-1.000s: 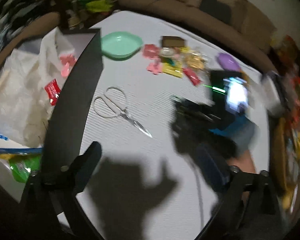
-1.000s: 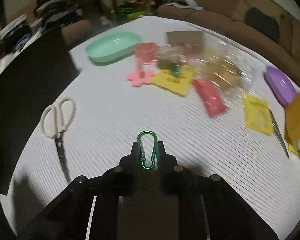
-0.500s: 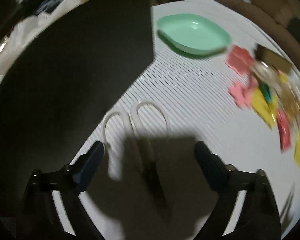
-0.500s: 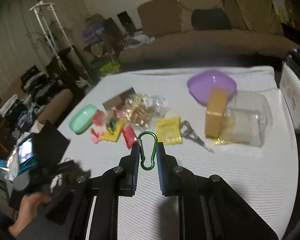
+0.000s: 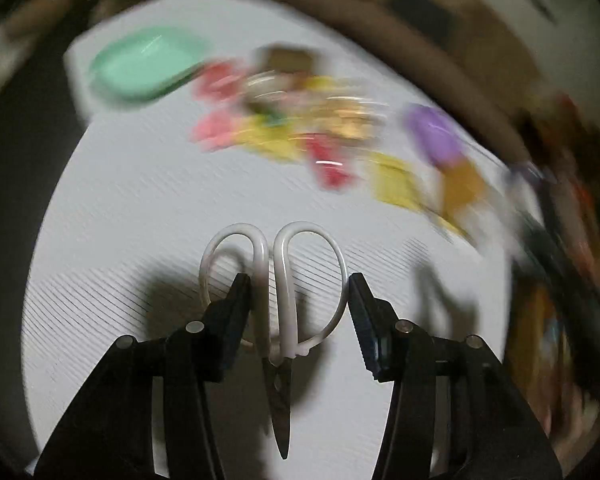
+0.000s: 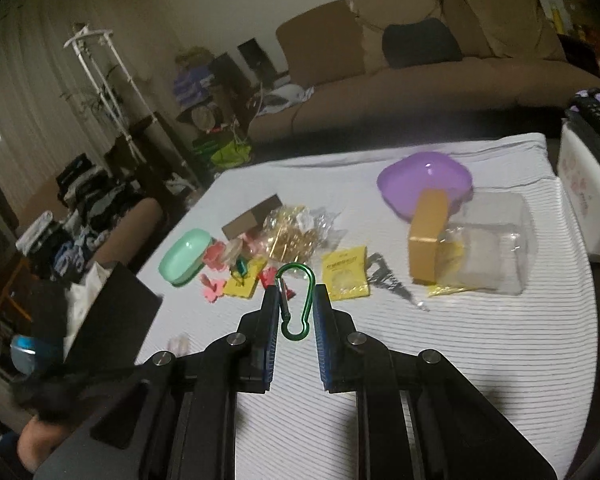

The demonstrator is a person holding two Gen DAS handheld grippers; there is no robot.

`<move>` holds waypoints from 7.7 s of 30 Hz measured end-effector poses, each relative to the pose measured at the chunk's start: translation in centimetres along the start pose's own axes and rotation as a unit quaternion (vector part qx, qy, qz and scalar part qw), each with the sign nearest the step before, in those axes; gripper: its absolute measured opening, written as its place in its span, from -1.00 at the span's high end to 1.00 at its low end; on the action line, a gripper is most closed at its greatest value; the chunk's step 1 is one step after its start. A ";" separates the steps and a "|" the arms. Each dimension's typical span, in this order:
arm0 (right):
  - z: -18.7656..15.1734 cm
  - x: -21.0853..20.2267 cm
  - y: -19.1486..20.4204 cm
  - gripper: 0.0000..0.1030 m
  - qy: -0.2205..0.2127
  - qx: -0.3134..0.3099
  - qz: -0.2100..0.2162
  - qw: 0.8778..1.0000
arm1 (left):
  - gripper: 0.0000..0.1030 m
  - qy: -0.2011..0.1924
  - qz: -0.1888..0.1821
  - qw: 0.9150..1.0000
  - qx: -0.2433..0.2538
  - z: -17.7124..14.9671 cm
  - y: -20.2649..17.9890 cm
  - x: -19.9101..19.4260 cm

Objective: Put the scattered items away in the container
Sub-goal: 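Grasp the white scissors with the left tool while the right tool grasps the green carabiner, then carry the scissors with the left tool while the right tool carries the carabiner to the box, then open the left tool over the box while the right tool releases the carabiner into it, then move back to the table and grasp the pink hair clip with the left tool, then hold the pink clip in the left tool while the right tool grasps the pink flower cutter, then carry the clip with the left tool while the right tool carries the flower cutter to the box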

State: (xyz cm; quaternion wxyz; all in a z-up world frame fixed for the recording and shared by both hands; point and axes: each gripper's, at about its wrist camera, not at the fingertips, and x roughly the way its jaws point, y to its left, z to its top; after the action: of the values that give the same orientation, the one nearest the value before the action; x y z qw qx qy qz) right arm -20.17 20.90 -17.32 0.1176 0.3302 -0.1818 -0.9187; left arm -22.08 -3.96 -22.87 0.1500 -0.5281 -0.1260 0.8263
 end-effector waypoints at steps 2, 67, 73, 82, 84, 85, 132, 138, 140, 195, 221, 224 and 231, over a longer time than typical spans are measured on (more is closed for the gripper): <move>0.2 -1.1 0.0 0.69 -0.005 0.001 -0.005 1.000 | 0.10 -0.032 -0.026 0.997 0.061 -1.3 -3.1 -4.0; -6.3 11.9 42.9 0.69 0.172 -0.233 0.086 0.953 | 0.10 -0.185 0.205 0.961 -0.020 3.9 24.6 -25.9; -7.2 13.2 42.6 -0.14 0.213 -0.248 0.062 0.943 | -0.21 -0.176 0.239 0.954 -0.044 4.4 25.2 -25.8; -6.8 10.0 36.3 -0.69 0.165 -0.229 0.020 0.959 | -0.99 -0.264 0.156 0.946 -0.105 3.5 25.5 -30.7; -6.5 8.7 33.3 -0.69 0.156 -0.209 0.006 0.965 | -0.99 -0.265 0.126 0.951 -0.101 3.6 24.7 -31.1; -6.4 8.2 32.1 -0.69 0.154 -0.200 0.000 0.968 | -0.99 -0.265 0.115 0.953 -0.093 3.7 23.9 -31.0; -4.8 -6.6 -6.2 -0.69 0.147 0.035 -0.252 0.956 | 0.91 -0.043 0.001 0.999 0.012 10.8 4.1 0.4; -4.9 -4.7 -4.6 -0.69 0.139 0.026 -0.209 0.968 | 0.91 -0.054 0.039 0.997 0.038 3.9 2.5 -4.0; -5.1 -4.1 -4.1 -0.69 0.137 0.037 -0.178 0.974 | 0.91 -0.065 0.046 0.996 0.037 3.0 3.1 -5.0; -0.4 -4.3 13.5 -0.07 0.016 -0.208 -0.097 0.973 | 0.91 -0.148 0.030 0.982 0.116 3.2 1.1 -11.4; -2.7 -3.9 22.3 -0.08 0.034 -0.054 0.047 0.997 | 0.91 -0.275 0.126 0.936 0.179 3.6 5.6 -25.1; -2.9 0.0 27.3 -0.08 0.062 -0.082 0.083 0.991 | 0.91 -0.259 0.143 0.947 0.123 4.1 11.9 -26.8; -5.8 9.1 37.1 -0.08 0.138 -0.149 0.128 0.971 | 0.91 -0.194 0.182 0.963 0.042 4.6 21.3 -25.8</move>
State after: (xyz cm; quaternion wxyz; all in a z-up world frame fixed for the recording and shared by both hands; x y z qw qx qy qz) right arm -19.70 -17.28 -11.35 0.3063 0.4064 -0.0656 -0.8583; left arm -18.47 -33.67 -7.25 -0.0087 -0.3651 -0.0198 0.9307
